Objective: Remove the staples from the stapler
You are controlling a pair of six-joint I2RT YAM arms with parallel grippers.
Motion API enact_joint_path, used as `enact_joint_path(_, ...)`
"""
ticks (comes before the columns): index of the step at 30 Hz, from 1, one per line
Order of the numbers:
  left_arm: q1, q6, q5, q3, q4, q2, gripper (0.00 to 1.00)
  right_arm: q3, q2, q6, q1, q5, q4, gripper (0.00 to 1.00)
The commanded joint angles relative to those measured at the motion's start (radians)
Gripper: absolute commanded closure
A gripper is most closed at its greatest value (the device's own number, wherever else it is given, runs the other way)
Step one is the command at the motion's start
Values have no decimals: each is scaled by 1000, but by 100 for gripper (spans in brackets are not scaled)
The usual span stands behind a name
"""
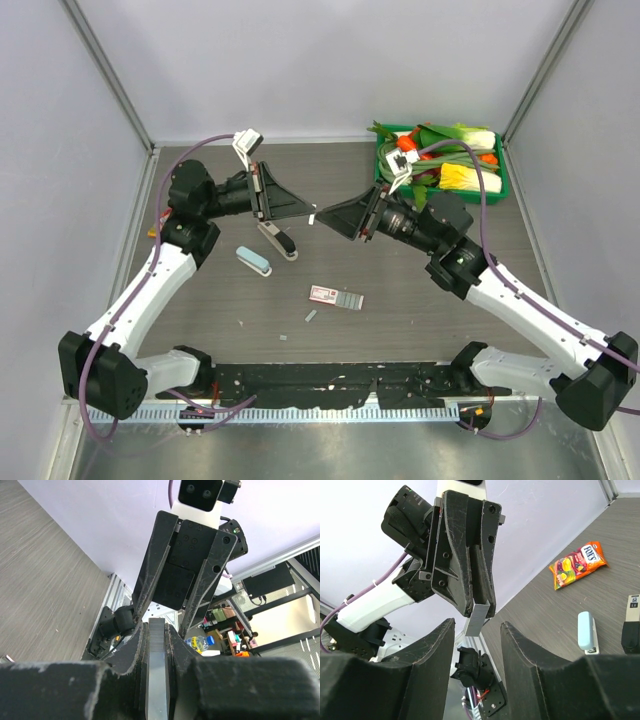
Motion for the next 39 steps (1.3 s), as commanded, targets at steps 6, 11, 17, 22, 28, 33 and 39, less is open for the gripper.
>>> enact_joint_path(6,4,-18,-3,-5,82,-21,90,6,20,23,1,-25,69,55)
enact_joint_path(11,5,-4,-15,-13,77,-23,89,6,32,31,5,-21,80,58)
enact_joint_path(17,4,-6,-27,-21,80,-21,89,0,49,49,8,-30,123,59)
enact_joint_path(22,4,-6,-27,-22,86,-20,89,-5,61,72,10,-33,157,59)
enact_joint_path(28,5,-20,-24,-24,108,-18,89,-20,73,95,11,-36,185,62)
enact_joint_path(33,4,-23,-23,-28,122,-20,89,-28,76,106,11,-42,194,63)
enact_joint_path(39,4,-34,-21,-25,133,-16,89,-30,87,115,14,-65,218,59)
